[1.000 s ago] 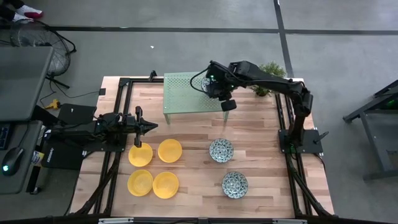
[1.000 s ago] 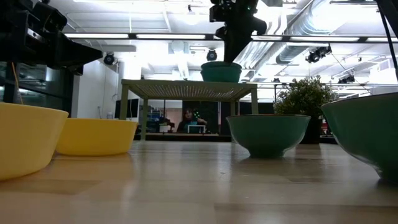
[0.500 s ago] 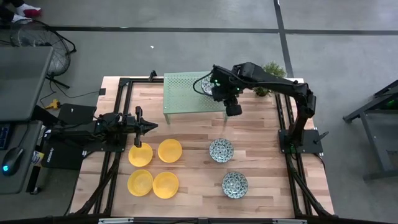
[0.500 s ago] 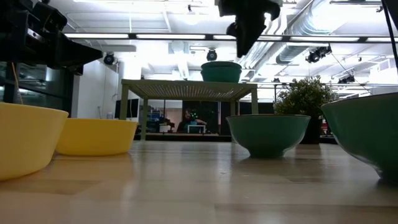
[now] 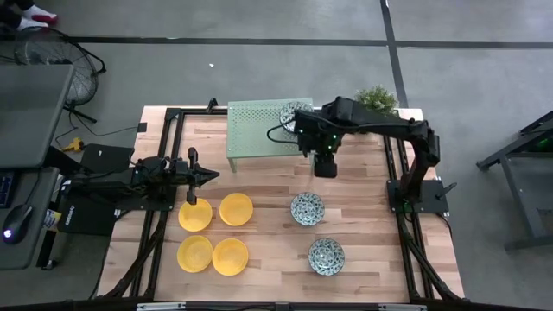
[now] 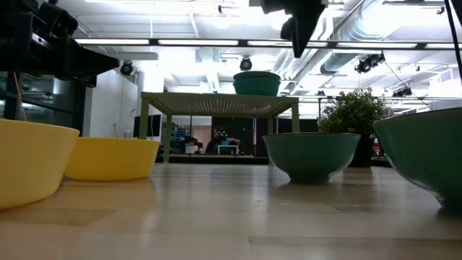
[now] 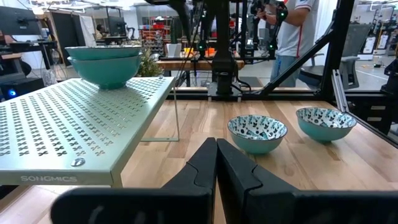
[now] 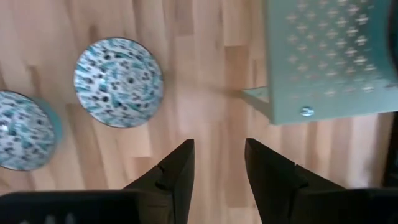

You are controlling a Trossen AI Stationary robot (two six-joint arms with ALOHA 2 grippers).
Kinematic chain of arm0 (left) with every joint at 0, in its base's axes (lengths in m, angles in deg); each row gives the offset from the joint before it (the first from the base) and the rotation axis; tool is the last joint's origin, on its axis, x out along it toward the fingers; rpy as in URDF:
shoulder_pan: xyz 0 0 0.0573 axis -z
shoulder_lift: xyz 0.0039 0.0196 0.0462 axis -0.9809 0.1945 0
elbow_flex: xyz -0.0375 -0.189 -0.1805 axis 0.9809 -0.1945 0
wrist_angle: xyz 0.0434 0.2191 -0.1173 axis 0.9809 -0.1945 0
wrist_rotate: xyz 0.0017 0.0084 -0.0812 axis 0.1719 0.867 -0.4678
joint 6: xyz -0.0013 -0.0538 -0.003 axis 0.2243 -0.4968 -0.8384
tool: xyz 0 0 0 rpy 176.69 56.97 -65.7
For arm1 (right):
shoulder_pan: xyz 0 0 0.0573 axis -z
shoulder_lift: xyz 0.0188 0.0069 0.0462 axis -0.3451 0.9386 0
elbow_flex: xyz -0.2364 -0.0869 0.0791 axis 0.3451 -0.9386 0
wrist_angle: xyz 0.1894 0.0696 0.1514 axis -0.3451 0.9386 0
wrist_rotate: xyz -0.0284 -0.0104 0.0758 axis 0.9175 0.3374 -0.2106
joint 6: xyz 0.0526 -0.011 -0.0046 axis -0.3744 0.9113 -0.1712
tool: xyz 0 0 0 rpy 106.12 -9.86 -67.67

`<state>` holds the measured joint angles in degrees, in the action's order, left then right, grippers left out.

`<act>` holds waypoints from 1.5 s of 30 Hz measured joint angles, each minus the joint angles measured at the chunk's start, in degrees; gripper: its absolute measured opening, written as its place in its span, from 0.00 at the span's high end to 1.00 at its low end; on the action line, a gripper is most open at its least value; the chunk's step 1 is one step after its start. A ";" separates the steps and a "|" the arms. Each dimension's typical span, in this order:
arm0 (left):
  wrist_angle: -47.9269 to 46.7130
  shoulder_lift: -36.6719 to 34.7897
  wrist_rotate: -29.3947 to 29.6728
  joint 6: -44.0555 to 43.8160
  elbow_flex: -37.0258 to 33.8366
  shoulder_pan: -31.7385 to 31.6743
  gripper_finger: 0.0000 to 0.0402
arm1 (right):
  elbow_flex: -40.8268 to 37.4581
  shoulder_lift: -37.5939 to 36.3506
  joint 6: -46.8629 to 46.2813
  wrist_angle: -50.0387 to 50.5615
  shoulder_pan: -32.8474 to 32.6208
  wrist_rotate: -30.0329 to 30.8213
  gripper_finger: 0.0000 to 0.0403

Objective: Pick & Place Mini bowls
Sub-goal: Stack the blue patterned bowl on top of the other blue patterned bowl on the shelf

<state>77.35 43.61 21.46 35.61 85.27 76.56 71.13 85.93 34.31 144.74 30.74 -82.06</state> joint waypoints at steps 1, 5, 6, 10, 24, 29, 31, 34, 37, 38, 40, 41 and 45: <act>0.01 0.01 0.00 -0.01 0.00 0.01 0.98 | 0.00 -0.08 -1.33 -0.02 -0.59 -0.16 0.68; 0.01 0.00 0.00 0.00 0.00 -0.01 0.98 | 0.00 -0.20 -6.68 0.00 -2.96 -0.40 0.68; 0.02 0.01 0.00 -0.01 0.00 0.01 0.98 | 0.00 -0.20 -8.30 0.00 -3.60 -0.42 0.68; 0.01 0.01 0.00 -0.02 0.00 0.00 0.98 | -1.63 -0.51 -14.99 -0.03 -6.21 -0.42 0.68; 0.02 0.01 0.00 0.00 0.00 0.01 0.98 | -31.17 -13.09 -34.35 -18.34 -14.48 -5.42 0.68; 0.01 0.00 0.00 -0.02 0.00 0.00 0.98 | -39.97 -15.29 -47.35 -23.71 -17.18 -3.80 0.68; 0.02 0.00 0.00 0.00 0.00 0.00 0.98 | -42.98 -15.92 -51.48 -26.13 -17.80 -2.49 0.68; 0.00 0.01 0.00 -0.02 0.00 0.01 0.98 | -46.39 -16.46 -57.04 -32.17 -18.63 -0.61 0.68; 0.01 0.00 0.00 -0.02 0.00 0.01 0.98 | -48.21 -16.55 -64.51 -35.93 -19.33 0.25 0.68; 0.01 0.01 0.00 -0.01 0.00 0.00 0.98 | -48.50 -16.55 -66.64 -36.72 -19.50 0.54 0.68; 0.02 0.01 0.00 -0.01 0.00 0.00 0.98 | -48.97 -16.55 -70.49 -37.43 -19.82 1.70 0.68; 0.02 0.01 0.00 0.00 0.00 -0.01 0.98 | -49.14 -16.55 -72.64 -37.42 -20.05 2.61 0.68; 0.02 0.01 0.00 -0.02 0.00 0.00 0.98 | -49.72 -16.25 -78.56 -38.42 -20.42 4.37 0.67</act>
<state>77.37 43.62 21.46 35.59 85.27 76.55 21.41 69.68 -44.25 106.32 10.32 -77.69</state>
